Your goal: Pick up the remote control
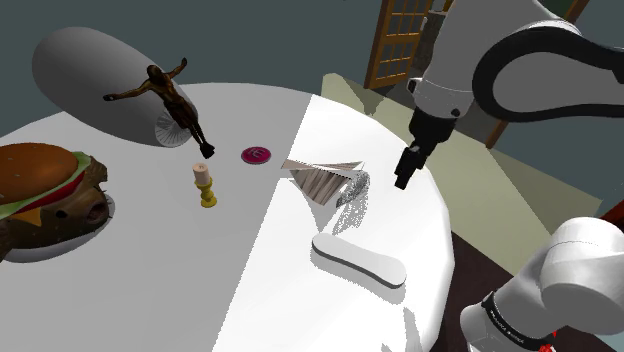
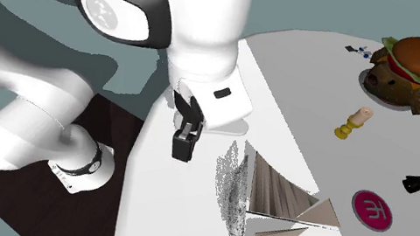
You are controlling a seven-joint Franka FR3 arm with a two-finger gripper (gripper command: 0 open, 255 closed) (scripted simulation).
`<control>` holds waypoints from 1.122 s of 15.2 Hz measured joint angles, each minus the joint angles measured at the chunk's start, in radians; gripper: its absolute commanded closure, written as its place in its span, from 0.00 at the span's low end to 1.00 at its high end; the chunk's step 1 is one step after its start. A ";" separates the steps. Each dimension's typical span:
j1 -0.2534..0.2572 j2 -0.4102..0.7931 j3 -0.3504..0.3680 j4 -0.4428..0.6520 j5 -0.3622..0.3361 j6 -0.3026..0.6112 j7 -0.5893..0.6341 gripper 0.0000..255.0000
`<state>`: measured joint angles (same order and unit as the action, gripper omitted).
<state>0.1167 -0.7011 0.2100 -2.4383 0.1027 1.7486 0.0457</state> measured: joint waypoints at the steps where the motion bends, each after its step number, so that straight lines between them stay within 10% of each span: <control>1: 0.011 -0.002 0.009 -0.016 0.008 0.014 -0.003 0.00; 17: 0.156 0.239 0.241 -0.134 0.107 0.378 0.044 0.00</control>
<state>0.2726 -0.4622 0.4512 -2.5719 0.2102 2.1263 0.0898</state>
